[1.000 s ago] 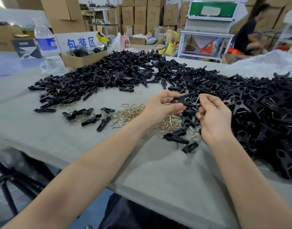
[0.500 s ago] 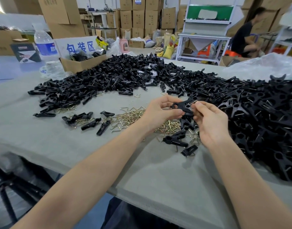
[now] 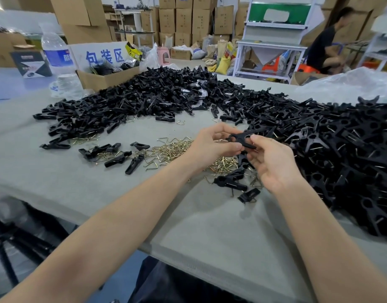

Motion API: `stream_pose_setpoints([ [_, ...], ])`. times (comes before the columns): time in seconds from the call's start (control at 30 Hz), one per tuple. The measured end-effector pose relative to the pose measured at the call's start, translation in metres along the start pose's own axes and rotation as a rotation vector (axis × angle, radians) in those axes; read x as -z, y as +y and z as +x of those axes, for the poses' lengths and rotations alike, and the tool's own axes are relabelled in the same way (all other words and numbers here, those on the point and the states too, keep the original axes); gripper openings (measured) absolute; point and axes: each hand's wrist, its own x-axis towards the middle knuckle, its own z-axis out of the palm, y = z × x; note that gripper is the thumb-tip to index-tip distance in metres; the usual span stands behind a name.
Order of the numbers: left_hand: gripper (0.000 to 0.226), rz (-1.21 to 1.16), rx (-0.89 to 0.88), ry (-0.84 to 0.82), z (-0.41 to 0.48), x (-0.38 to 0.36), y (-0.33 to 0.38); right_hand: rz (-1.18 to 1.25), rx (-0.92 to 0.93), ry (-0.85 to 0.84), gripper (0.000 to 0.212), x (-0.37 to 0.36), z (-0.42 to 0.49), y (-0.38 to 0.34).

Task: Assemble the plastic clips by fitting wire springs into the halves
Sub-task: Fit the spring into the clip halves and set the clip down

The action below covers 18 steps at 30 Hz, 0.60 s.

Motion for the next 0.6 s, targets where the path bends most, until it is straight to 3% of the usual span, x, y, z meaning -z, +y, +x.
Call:
stream_pose_setpoints([
  [0.13, 0.027, -0.071, -0.001, -0.029, 0.0, 0.003, 0.002, 0.184, -0.205, -0.146, 0.005, 0.006, 0.003, -0.004],
  [0.23, 0.026, -0.146, -0.018, -0.063, 0.002, 0.004, 0.004, 0.359, -0.348, -0.315, 0.026, 0.01, 0.003, -0.007],
  [0.43, 0.026, 0.105, -0.097, 0.008, 0.0, 0.003, 0.008, 0.415, -0.376, -0.497, 0.049, 0.01, 0.0, -0.006],
  [0.6, 0.03, 0.242, -0.209, 0.003, -0.001, 0.0, 0.009, 0.338, -0.394, -0.578, 0.041, 0.013, 0.0, -0.008],
])
